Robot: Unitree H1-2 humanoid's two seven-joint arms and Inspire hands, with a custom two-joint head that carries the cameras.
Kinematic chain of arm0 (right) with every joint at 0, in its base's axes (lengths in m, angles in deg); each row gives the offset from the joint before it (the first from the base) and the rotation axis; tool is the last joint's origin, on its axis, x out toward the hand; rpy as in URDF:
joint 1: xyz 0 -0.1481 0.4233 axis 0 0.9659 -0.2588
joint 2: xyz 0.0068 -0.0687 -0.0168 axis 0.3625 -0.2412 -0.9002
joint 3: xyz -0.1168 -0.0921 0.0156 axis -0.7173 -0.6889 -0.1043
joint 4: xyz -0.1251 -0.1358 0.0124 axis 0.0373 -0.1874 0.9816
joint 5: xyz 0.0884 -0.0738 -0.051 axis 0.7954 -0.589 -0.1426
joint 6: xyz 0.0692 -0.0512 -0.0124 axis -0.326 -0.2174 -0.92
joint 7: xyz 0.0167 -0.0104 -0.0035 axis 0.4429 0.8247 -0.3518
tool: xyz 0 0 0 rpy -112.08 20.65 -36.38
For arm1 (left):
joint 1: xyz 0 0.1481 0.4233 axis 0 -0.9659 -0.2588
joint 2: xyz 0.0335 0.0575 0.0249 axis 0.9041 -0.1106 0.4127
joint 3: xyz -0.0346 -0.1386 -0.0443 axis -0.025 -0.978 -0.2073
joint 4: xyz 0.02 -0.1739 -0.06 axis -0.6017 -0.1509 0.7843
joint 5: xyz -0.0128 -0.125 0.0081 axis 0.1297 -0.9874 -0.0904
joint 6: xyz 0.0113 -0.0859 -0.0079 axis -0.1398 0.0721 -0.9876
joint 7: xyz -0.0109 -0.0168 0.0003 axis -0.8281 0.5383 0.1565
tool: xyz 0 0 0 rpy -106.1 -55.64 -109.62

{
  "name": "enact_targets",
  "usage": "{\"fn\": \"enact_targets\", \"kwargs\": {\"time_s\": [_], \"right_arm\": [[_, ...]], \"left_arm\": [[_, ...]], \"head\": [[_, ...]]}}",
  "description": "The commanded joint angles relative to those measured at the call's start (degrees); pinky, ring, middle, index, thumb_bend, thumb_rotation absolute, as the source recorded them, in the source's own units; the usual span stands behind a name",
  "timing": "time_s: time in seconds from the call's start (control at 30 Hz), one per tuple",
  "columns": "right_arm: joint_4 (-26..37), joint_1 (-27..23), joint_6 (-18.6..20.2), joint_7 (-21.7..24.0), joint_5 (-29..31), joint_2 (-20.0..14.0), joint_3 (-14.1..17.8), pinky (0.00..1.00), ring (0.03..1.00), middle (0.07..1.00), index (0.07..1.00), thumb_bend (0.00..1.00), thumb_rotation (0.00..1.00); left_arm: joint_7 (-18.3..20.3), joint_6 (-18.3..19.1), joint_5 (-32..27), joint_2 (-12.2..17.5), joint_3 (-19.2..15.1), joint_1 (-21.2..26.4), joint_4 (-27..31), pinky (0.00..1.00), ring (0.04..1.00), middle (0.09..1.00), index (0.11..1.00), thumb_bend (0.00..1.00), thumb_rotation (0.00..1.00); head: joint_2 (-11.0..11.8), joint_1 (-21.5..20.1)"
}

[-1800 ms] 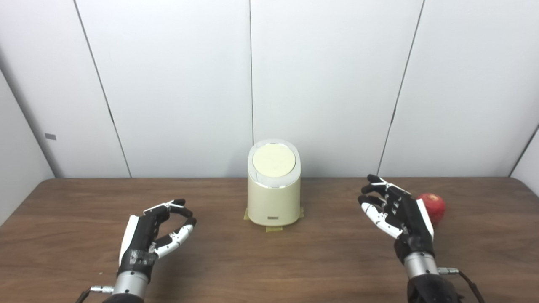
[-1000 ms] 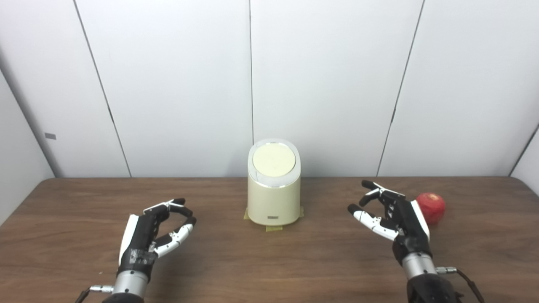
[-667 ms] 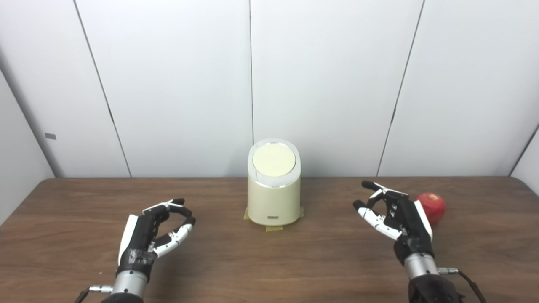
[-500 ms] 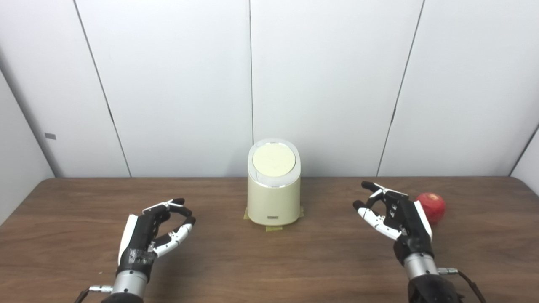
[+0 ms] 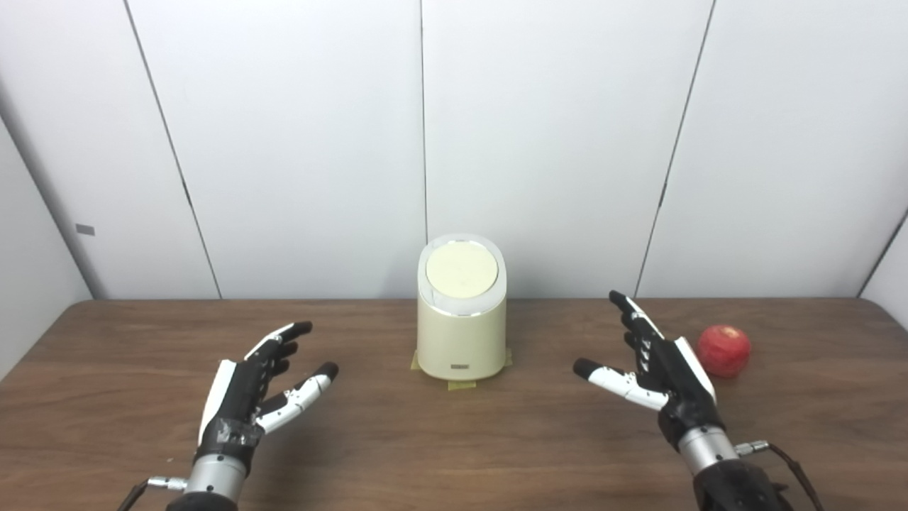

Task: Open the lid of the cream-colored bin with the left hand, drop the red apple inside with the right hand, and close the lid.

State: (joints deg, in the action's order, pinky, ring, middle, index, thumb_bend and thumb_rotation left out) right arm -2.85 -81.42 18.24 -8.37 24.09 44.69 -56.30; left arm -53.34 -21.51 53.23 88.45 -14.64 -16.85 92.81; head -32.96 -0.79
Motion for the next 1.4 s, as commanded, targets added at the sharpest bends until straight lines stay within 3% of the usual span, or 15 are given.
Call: {"fn": "enact_targets", "kwargs": {"time_s": [0.0,0.13,0.27,0.4,0.6,0.8,1.0,1.1,1.27,1.37], "right_arm": [[1.52,-1.8,-1.34,1.3,0.9,-0.54,-0.16,0.93,1.0,1.0,0.999,1.0,0.59],[1.82,-1.41,-2.0,3.42,3.73,-0.59,0.39,0.92,1.0,1.0,1.0,1.0,0.61],[2.67,-0.7,-1.66,3.91,5.51,-0.44,1.15,0.95,1.0,1.0,1.0,1.0,0.59],[2.53,-0.3,-2.33,3.39,6.16,0.18,1.84,0.95,1.0,1.0,0.996,1.0,0.57],[2.61,0.15,-2.29,2.81,5.48,0.89,2.02,0.97,1.0,0.994,0.99,0.99,0.56],[2.18,0.34,-2.53,3.56,6.57,1.19,2.2,0.98,1.0,1.0,1.0,0.97,0.53],[2.29,0.65,-2.62,3.54,6.59,1.23,1.97,1.0,1.0,1.0,1.0,1.0,0.54],[2.63,0.72,-2.12,3.67,7.23,1.42,2.16,1.0,1.0,1.0,1.0,1.0,0.53],[2.8,0.82,-2.14,3.41,5.96,1.11,1.64,0.99,1.0,1.0,1.0,1.0,0.56],[2.82,0.85,-2.2,3.43,6.01,1.26,1.62,0.99,1.0,1.0,1.0,1.0,0.55]], "left_arm": [[0.2,-1.71,-1.15,0.41,-0.46,1.73,2.27,0.92,0.933,0.945,0.988,0.66,0.28],[0.19,-0.69,-2.53,-0.21,-0.85,1.77,3.04,0.92,0.943,0.956,0.994,0.68,0.32],[-1.46,3.63,-3.28,-2.82,-1.78,3.23,4.43,0.94,0.943,0.945,0.979,0.7,0.37],[-1.53,6.68,-2.07,-3.0,-1.03,7.85,4.19,0.92,0.935,0.934,0.971,0.7,0.37],[0.78,7.6,-0.71,-1.41,0.59,16.93,2.07,0.92,0.934,0.962,1.0,0.83,0.26],[2.59,7.64,2.39,-3.02,-0.56,26.24,-6.13,0.96,0.944,0.958,1.0,0.91,0.25],[6.42,7.66,8.81,-3.91,-0.85,33.9,-15.94,0.97,0.968,0.968,1.0,0.89,0.24],[7.79,7.66,11.01,-4.03,-0.49,36.98,-20.41,0.92,0.94,0.966,1.0,0.89,0.2],[9.25,7.65,12.57,-2.94,2.17,40.74,-25.56,0.85,0.922,0.973,1.0,0.9,0.17],[8.91,7.6,13.86,-2.28,5.37,43.55,-29.37,0.87,0.941,0.978,1.0,0.89,0.14]], "head": [[0.01,0.18],[0.51,0.38],[0.72,0.26],[1.06,-0.09],[1.31,-0.72],[1.49,-0.7],[1.74,-0.76],[1.84,-0.93],[1.88,-1.26],[1.94,-1.36]]}}
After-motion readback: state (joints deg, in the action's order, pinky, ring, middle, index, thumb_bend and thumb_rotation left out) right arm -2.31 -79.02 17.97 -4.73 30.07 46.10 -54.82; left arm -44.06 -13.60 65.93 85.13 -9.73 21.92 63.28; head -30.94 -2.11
